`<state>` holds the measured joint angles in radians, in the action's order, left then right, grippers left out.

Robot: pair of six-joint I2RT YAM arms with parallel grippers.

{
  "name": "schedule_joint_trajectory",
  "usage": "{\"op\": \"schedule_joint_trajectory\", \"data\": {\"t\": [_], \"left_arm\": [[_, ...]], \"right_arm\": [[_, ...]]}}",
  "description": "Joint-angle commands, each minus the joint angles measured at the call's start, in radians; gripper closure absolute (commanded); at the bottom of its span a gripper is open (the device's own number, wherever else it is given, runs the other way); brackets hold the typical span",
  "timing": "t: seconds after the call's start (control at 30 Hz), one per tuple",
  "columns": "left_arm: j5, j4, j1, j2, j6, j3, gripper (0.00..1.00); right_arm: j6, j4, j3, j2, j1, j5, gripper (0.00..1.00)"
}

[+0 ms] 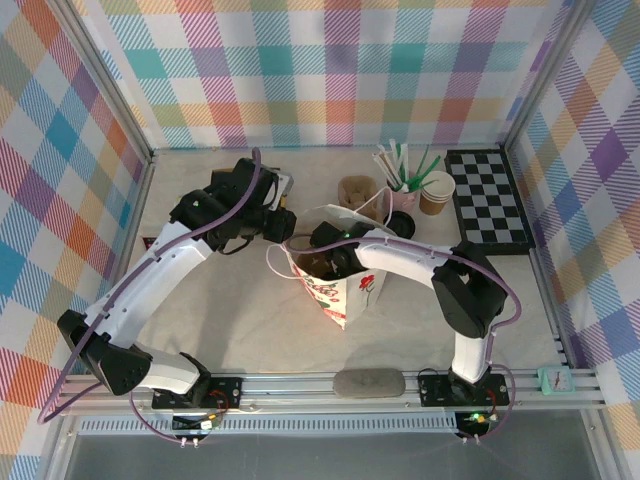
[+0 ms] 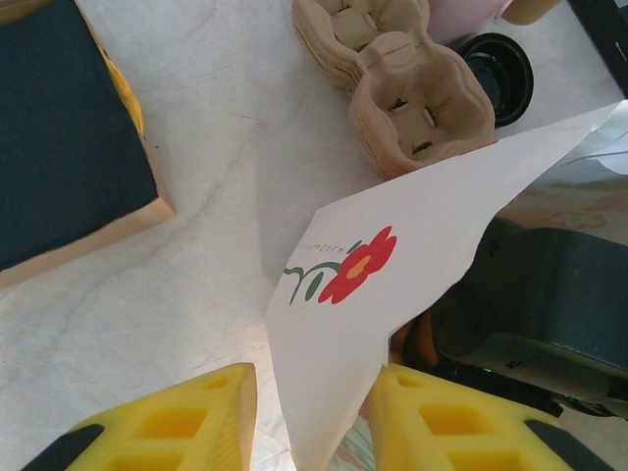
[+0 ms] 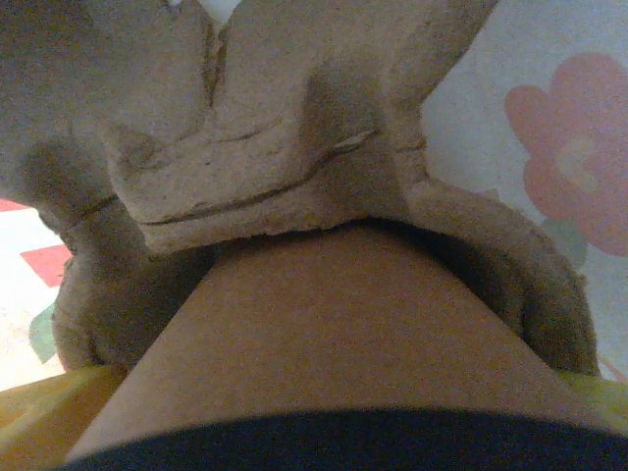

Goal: Pack the takeout coffee

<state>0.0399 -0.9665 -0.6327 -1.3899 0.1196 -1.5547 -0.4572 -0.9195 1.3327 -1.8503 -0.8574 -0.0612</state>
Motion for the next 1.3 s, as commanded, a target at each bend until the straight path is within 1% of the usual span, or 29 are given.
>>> {"op": "schedule_joint_trajectory", "data": {"t": [0.0,0.13,0.5,0.8,0.87,1.17,1.27], "left_arm": [[0.017,-0.001,-0.004,0.020,0.011,-0.025,0.62],[0.024,-0.001,-0.004,0.026,0.013,-0.029,0.55],[0.033,-0.009,-0.004,0.025,0.012,-0.043,0.51],[0.053,-0.022,-0.005,0.032,0.013,-0.068,0.39],[0.055,-0.027,-0.004,0.035,0.015,-0.078,0.35],[0.070,-0.046,-0.005,0.067,0.022,-0.113,0.24],[0.073,-0.052,-0.004,0.081,0.024,-0.119,0.22]], "right_arm": [[0.011,-0.055,0.033,-0.016,0.001,-0.017,0.01],[0.015,-0.097,0.067,-0.008,-0.008,-0.006,0.01],[0.019,-0.199,0.165,0.034,-0.020,-0.021,0.01],[0.029,-0.276,0.248,0.071,-0.034,-0.042,0.01],[0.029,-0.293,0.265,0.078,-0.038,-0.045,0.01],[0.055,-0.385,0.367,0.077,-0.051,-0.083,0.01],[0.060,-0.406,0.401,0.077,-0.054,-0.087,0.01]]}}
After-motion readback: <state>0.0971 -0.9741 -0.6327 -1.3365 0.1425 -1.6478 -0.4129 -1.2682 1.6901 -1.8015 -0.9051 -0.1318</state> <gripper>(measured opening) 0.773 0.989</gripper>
